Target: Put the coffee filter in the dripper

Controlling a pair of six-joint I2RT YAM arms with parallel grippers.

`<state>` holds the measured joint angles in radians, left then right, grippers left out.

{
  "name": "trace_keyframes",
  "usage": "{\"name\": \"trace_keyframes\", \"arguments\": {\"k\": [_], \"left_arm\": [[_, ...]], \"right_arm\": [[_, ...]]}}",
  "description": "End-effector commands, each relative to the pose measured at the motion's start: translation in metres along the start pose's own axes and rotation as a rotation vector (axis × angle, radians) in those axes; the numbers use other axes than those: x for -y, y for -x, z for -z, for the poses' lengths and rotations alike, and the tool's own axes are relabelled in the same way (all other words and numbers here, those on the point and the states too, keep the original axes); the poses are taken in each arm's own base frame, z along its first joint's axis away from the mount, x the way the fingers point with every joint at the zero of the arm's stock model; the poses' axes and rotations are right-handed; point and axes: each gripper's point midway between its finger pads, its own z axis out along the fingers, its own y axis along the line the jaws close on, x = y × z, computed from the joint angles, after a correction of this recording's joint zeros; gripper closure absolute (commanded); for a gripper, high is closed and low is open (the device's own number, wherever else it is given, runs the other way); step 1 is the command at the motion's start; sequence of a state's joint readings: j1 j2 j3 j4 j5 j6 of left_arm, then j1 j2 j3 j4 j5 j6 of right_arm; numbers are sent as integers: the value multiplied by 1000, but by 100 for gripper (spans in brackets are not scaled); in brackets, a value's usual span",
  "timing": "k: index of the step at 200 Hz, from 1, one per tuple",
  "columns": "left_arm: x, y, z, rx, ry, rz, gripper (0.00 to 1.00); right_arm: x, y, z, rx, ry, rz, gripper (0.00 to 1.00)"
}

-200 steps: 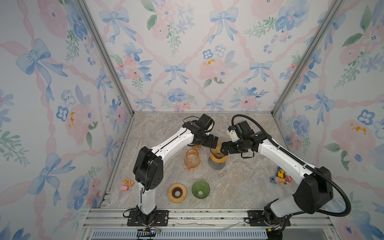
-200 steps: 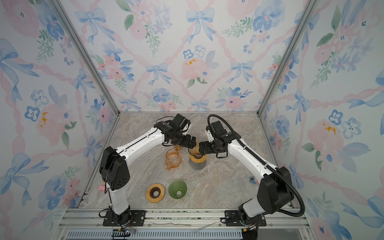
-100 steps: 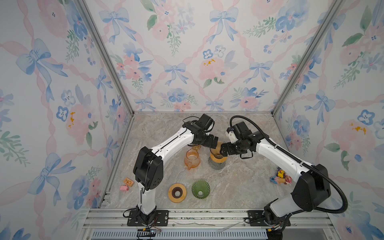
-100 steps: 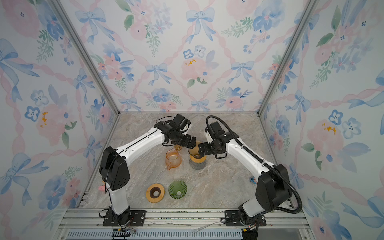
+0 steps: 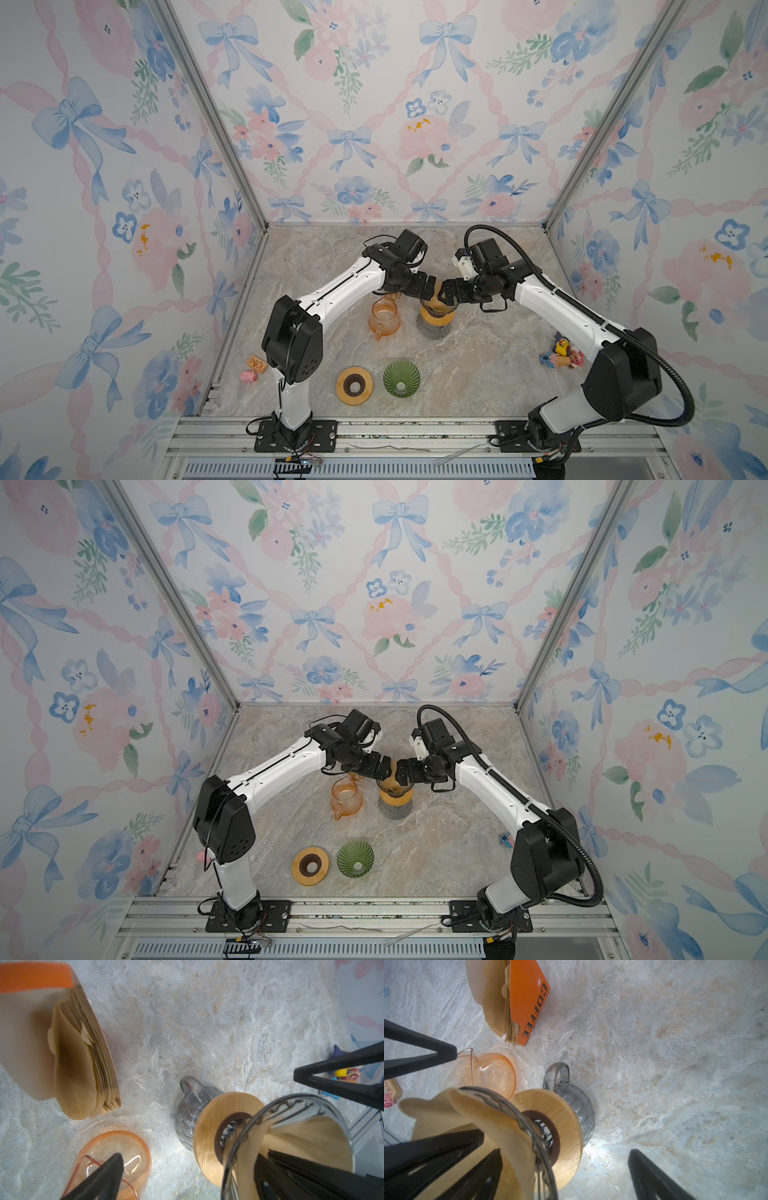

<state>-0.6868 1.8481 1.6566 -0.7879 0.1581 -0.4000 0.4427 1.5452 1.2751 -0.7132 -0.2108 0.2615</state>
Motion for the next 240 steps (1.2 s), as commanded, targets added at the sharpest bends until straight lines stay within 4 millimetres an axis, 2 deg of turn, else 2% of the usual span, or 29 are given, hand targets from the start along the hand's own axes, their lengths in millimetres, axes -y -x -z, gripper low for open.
{"name": "trace_keyframes", "arguments": {"k": [1,40,130,190,213,240], "left_arm": [[7,-6,18,12,-27,-28,2],[7,-10,22,10,-34,-25,2],[-9,-18,9,-22,15,0,2],[-15,-19,8,-22,33,13,2],[-15,-21,7,-27,31,16,2],[-14,-21,7,-28,28,19,2]], "right_arm": [[-2,12,-2,12,23,-13,4],[3,9,-13,-11,17,-23,4],[20,-1,-21,-36,4,-55,4],[19,-9,-27,-54,26,-54,4],[17,-8,-24,-46,35,-51,4],[11,-2,-10,-7,49,-41,4]]}}
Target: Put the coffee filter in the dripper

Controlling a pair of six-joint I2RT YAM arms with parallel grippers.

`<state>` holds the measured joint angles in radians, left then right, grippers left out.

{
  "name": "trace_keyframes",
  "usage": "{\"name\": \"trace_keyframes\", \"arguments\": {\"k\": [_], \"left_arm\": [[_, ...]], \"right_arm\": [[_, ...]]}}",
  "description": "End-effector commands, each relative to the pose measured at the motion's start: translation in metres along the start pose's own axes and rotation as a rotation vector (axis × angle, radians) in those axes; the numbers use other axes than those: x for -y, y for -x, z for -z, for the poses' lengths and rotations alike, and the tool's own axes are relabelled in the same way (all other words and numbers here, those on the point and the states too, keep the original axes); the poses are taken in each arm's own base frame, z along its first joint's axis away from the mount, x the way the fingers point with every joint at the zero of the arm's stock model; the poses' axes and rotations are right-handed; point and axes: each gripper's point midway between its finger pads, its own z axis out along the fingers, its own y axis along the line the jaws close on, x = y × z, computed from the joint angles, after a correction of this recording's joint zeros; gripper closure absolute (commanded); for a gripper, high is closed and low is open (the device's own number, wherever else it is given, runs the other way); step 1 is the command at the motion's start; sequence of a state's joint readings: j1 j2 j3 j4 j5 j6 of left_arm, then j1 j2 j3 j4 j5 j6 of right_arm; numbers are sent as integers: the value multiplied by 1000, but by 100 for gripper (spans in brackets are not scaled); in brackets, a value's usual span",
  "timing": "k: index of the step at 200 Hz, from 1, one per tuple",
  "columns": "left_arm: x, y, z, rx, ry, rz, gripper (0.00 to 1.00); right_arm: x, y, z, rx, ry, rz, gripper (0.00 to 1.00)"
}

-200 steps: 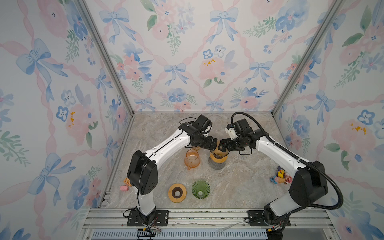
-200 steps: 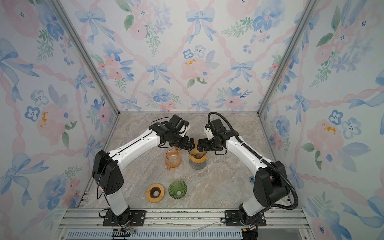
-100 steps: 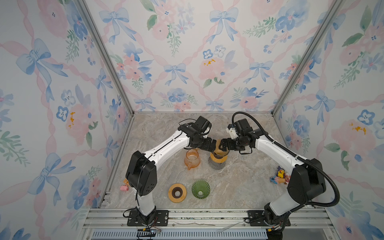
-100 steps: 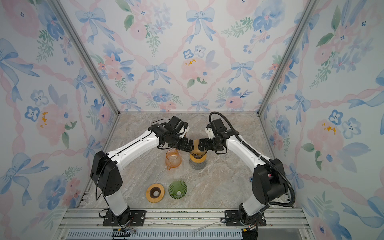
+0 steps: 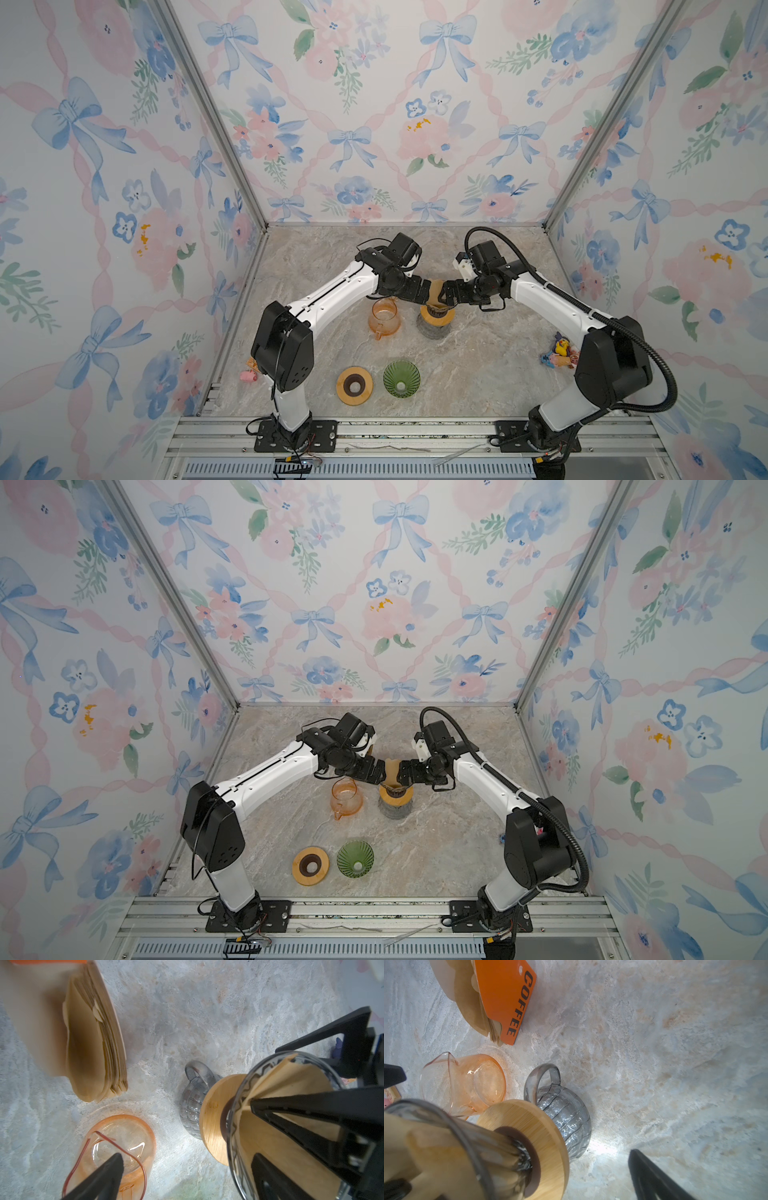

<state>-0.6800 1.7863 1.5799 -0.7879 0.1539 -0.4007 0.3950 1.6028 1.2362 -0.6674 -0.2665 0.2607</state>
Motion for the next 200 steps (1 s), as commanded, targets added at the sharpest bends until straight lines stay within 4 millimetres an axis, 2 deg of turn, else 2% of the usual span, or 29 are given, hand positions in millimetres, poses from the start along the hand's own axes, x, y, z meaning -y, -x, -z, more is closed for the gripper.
{"name": "trace_keyframes", "arguments": {"k": [1,33,56,83,141,200], "left_arm": [[-6,-6,-1,-17,16,9,2],[0,-1,4,-2,-6,4,2],[8,6,11,14,-41,-6,2],[9,11,14,27,-44,-10,2],[-9,10,9,31,34,-4,2],[-7,4,-2,3,37,-13,2]], "right_arm": [[-6,4,14,40,28,13,4],[-16,11,35,78,52,25,4],[-22,12,41,82,75,19,4],[-17,10,38,64,46,-4,4],[0,0,27,20,-31,-23,4],[5,-9,23,20,-38,-31,4]]}}
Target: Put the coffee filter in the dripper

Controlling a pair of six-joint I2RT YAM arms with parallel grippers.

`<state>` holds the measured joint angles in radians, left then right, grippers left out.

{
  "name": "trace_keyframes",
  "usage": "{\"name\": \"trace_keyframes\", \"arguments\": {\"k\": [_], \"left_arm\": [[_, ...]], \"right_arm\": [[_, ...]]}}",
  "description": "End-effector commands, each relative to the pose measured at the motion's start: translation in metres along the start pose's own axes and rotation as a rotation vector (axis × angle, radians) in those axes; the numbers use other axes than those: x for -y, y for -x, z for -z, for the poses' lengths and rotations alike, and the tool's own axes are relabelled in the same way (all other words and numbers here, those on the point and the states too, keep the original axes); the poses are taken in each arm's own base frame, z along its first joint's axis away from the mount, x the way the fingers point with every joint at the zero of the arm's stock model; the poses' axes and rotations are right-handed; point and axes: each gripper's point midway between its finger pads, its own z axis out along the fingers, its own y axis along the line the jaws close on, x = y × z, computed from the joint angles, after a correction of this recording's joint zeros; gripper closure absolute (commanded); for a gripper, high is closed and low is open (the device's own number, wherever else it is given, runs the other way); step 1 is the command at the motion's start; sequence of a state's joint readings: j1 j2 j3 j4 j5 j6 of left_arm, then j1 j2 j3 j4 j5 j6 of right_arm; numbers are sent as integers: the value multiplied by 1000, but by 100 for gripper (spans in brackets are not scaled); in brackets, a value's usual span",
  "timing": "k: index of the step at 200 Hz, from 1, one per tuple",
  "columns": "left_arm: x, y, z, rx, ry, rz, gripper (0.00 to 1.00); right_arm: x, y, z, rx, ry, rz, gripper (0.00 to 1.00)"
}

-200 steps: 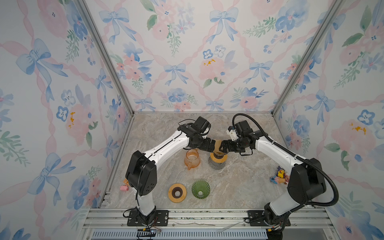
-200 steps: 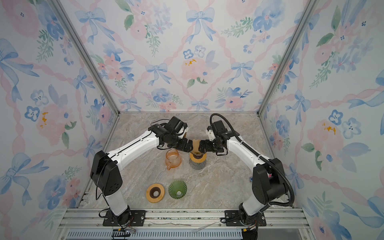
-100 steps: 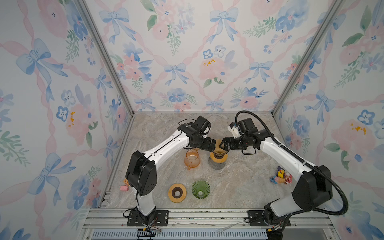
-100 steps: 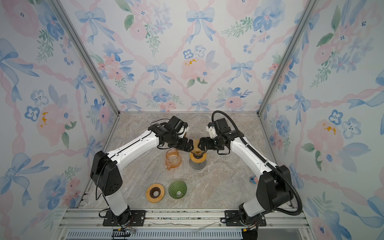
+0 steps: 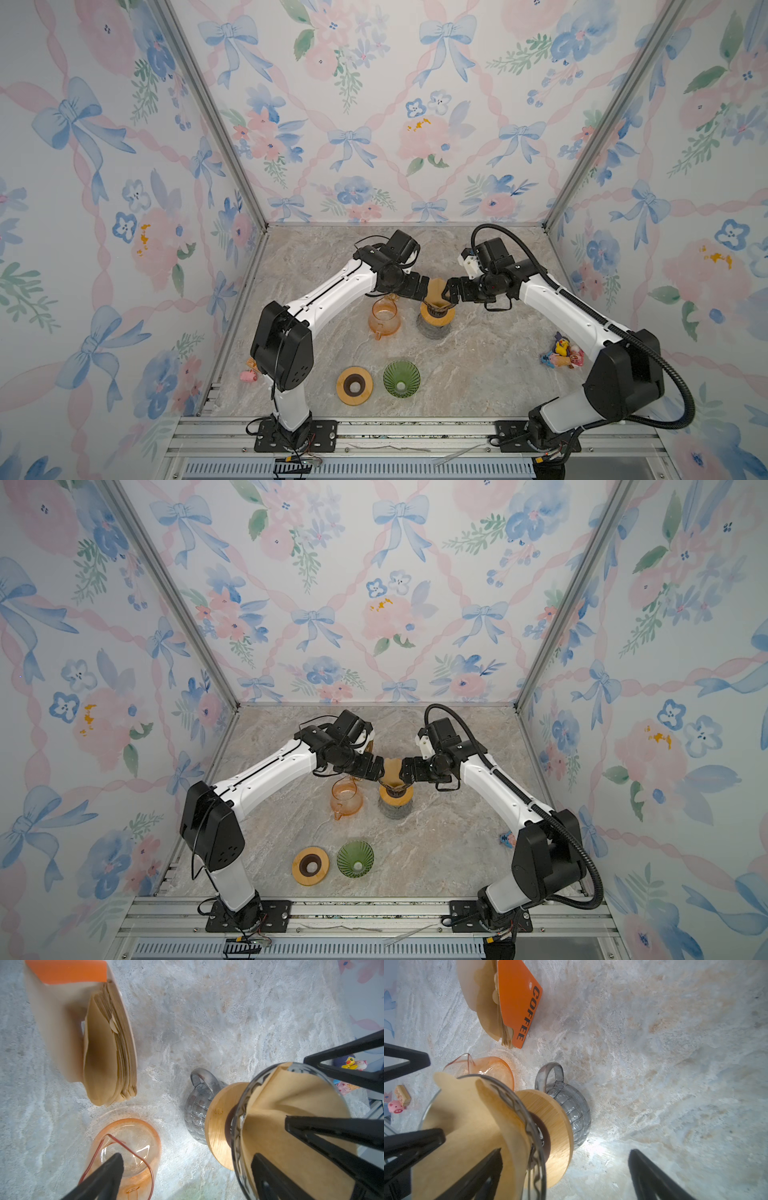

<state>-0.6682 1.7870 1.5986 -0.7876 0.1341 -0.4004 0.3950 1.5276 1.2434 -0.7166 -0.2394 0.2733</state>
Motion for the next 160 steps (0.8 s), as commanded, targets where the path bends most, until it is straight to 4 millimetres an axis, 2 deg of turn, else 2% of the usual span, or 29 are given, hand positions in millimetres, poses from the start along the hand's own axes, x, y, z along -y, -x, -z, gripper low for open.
{"name": "trace_keyframes", "arguments": {"k": [1,78,131,160], "left_arm": [[-2,-5,-6,-23,20,-21,2],[0,-8,-6,-26,22,-29,2],[3,-4,-2,-14,10,-30,2],[4,-5,0,-12,5,-27,2]], "right_arm": [[8,-9,-3,-18,-21,-27,4],[5,-15,1,4,4,-35,4],[-8,3,18,71,56,-32,4],[-4,5,16,62,34,-41,4]]}}
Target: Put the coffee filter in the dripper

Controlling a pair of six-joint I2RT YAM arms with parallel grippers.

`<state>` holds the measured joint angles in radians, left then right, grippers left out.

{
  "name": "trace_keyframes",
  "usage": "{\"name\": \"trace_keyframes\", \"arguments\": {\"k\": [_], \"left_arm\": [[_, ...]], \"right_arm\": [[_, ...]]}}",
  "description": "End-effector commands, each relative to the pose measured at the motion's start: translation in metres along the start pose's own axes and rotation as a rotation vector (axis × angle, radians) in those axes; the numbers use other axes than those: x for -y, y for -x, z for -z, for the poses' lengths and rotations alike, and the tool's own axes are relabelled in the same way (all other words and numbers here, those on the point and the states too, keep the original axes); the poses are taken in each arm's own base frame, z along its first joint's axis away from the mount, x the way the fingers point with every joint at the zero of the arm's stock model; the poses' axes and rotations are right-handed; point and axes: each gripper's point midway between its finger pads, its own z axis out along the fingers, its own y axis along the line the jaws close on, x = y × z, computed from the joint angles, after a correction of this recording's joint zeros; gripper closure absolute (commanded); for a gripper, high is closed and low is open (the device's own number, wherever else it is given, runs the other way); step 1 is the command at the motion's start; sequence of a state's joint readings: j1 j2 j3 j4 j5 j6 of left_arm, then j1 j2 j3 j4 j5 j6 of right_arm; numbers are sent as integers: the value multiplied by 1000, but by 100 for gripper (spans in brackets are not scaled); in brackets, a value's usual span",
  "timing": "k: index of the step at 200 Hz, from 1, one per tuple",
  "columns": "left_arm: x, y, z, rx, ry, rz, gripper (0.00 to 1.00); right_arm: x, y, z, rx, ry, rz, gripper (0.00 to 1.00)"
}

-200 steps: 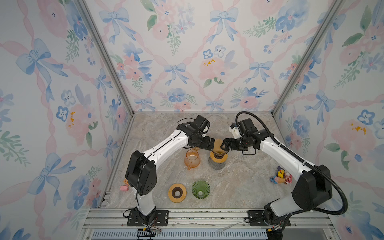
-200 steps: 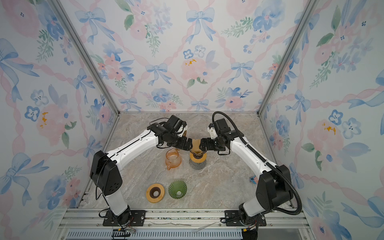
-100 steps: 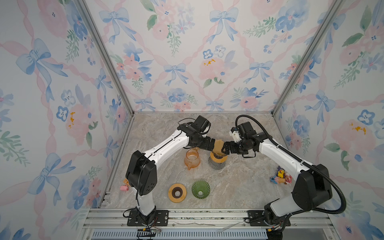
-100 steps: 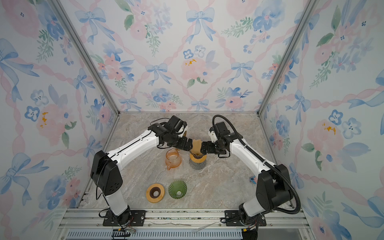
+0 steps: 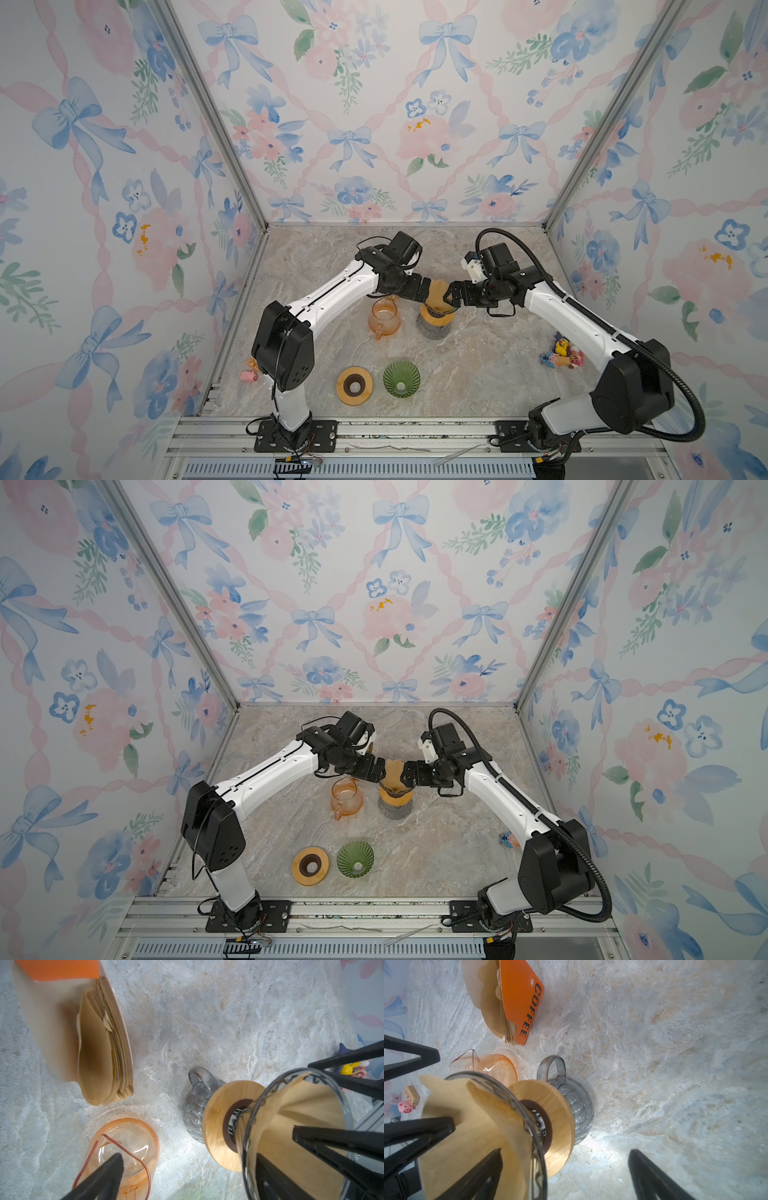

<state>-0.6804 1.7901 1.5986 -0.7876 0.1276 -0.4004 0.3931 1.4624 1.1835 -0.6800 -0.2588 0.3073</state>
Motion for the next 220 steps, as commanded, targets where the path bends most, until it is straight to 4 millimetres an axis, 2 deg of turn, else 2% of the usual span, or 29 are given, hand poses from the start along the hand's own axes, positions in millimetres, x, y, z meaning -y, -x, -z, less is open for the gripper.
{"name": "trace_keyframes", "arguments": {"k": [1,38,82,112,173,220], "left_arm": [[0,-3,2,-8,3,-17,2],[-1,-4,5,-2,6,-18,2],[-2,-4,6,0,8,-14,2],[1,-3,8,2,-1,-11,2],[22,12,34,57,-98,-14,2],[26,7,57,116,-118,-18,2]], "right_arm": [[-1,11,8,27,2,-16,4],[8,1,1,-2,-31,-24,4],[-5,8,12,37,22,-5,4],[-7,12,19,48,22,3,4],[-17,13,39,122,55,15,4],[-24,8,64,206,59,37,4]]}}
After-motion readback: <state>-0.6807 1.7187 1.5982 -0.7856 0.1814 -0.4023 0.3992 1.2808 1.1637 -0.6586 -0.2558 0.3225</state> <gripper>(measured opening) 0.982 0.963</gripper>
